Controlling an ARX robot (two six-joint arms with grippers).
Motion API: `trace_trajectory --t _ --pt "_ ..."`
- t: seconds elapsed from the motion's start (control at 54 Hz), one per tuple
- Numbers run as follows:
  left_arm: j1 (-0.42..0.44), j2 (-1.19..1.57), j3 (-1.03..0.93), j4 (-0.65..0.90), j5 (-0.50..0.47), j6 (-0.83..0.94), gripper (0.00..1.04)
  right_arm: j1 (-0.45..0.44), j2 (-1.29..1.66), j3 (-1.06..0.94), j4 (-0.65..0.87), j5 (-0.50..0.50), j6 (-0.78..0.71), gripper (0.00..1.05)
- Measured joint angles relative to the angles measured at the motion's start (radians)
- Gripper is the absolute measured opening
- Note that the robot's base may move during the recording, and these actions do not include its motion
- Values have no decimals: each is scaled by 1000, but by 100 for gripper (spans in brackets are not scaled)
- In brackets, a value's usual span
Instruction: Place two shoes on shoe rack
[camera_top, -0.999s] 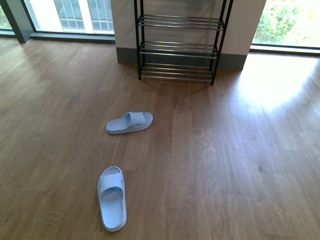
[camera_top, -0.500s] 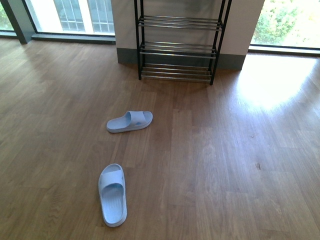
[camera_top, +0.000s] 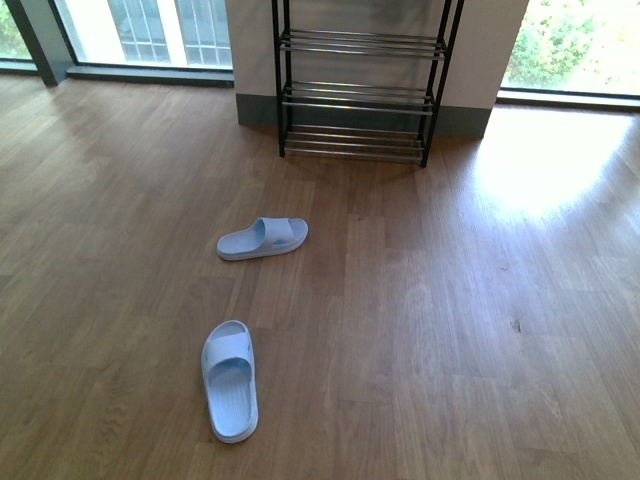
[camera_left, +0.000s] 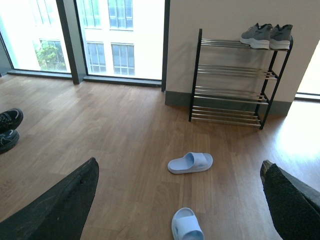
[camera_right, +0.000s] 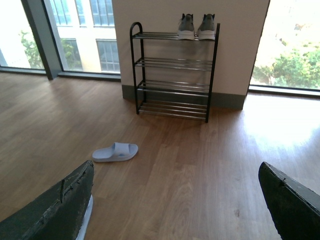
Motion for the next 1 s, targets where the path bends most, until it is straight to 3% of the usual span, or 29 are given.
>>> trace_trajectory --t 0.999 --pt "0 0 0 0 0 0 95 0 0 0 0 0 0 96"
